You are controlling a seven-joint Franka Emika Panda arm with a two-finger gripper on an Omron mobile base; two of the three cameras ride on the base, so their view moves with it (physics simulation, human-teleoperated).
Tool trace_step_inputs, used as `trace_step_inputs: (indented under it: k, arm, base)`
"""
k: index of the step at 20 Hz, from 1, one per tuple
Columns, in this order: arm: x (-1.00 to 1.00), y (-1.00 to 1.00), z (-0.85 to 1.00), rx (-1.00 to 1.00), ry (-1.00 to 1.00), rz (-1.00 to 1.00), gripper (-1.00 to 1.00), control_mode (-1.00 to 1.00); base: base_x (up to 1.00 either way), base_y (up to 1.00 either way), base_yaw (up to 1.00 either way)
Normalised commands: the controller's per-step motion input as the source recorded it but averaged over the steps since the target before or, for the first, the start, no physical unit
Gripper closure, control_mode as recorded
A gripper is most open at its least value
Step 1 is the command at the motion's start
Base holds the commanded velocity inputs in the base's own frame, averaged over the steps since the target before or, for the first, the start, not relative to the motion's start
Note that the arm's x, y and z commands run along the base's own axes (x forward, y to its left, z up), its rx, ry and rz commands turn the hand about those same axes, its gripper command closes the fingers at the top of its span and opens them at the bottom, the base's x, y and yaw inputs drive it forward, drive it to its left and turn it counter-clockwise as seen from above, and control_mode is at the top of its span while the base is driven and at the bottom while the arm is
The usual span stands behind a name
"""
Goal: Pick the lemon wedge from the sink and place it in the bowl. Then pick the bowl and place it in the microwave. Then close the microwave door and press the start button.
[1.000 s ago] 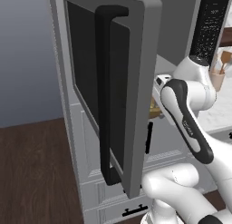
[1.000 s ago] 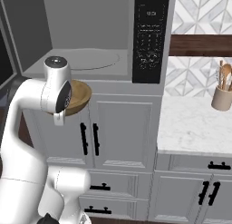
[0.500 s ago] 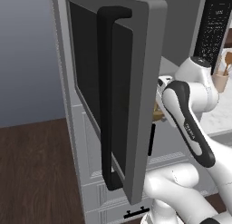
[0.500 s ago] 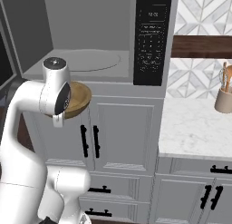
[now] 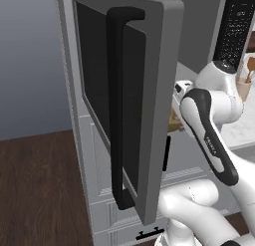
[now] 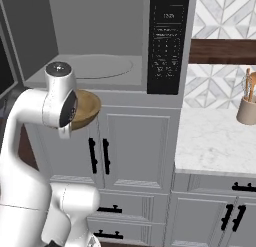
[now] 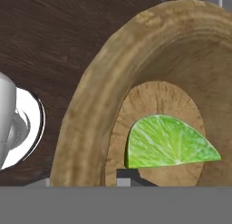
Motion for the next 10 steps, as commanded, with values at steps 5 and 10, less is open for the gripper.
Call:
trace_step_inputs:
  k: [5,10]
  arm:
    - [-0.19,-0.13,0.53,0.00,-0.27,0.02,1.00,-1.00]
    - [0.12,-0.02,0.85,0.00,-0.30,0.03,1.00,-1.00]
  base:
    - [0.00,0.00,0.00]
    - [0.00,0.00,0.00]
